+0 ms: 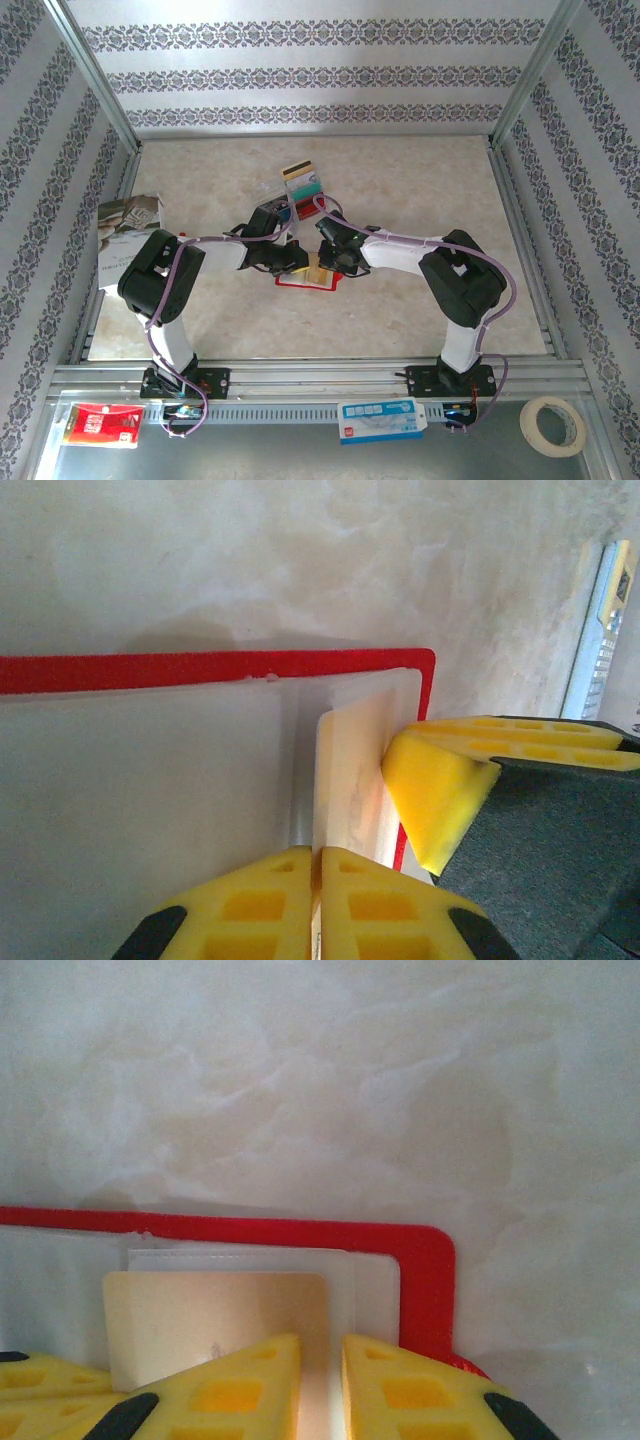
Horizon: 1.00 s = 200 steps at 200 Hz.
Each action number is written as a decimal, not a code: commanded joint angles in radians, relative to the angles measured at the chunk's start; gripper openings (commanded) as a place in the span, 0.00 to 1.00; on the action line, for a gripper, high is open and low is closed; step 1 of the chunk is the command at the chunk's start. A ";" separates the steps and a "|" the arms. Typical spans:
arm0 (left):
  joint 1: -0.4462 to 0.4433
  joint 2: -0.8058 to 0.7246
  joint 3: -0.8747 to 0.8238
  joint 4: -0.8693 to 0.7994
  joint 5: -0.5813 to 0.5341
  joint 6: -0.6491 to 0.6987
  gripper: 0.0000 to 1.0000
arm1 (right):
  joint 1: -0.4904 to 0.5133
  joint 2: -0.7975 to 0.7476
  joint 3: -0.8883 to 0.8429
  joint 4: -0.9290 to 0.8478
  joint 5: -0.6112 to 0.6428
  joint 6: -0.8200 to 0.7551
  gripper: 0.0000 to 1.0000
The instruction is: Take the credit cards out of the card holder
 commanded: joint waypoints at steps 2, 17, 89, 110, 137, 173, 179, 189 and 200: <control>0.014 -0.030 -0.022 0.017 -0.002 0.000 0.08 | -0.003 0.025 -0.001 0.001 0.001 -0.009 0.20; 0.019 -0.031 -0.025 0.010 -0.008 0.006 0.07 | -0.004 0.024 0.000 0.000 0.007 -0.008 0.20; 0.053 -0.073 -0.041 -0.045 -0.030 0.047 0.02 | -0.006 -0.003 -0.022 0.003 0.031 -0.013 0.20; 0.064 -0.085 -0.042 -0.068 -0.033 0.067 0.00 | -0.010 -0.015 -0.029 0.007 0.039 -0.016 0.20; 0.075 -0.089 -0.039 -0.088 -0.031 0.084 0.00 | -0.011 -0.023 -0.029 0.023 0.028 -0.024 0.20; 0.083 -0.085 -0.012 -0.143 -0.012 0.134 0.00 | -0.011 -0.059 -0.036 0.078 0.001 -0.061 0.20; 0.083 -0.082 0.003 -0.172 -0.007 0.156 0.00 | -0.011 -0.062 -0.033 0.080 0.001 -0.065 0.21; 0.082 -0.071 0.032 -0.228 0.000 0.194 0.00 | -0.011 -0.065 -0.031 0.085 0.000 -0.069 0.21; 0.083 -0.063 0.054 -0.266 -0.002 0.226 0.00 | -0.010 -0.065 -0.029 0.090 -0.010 -0.074 0.21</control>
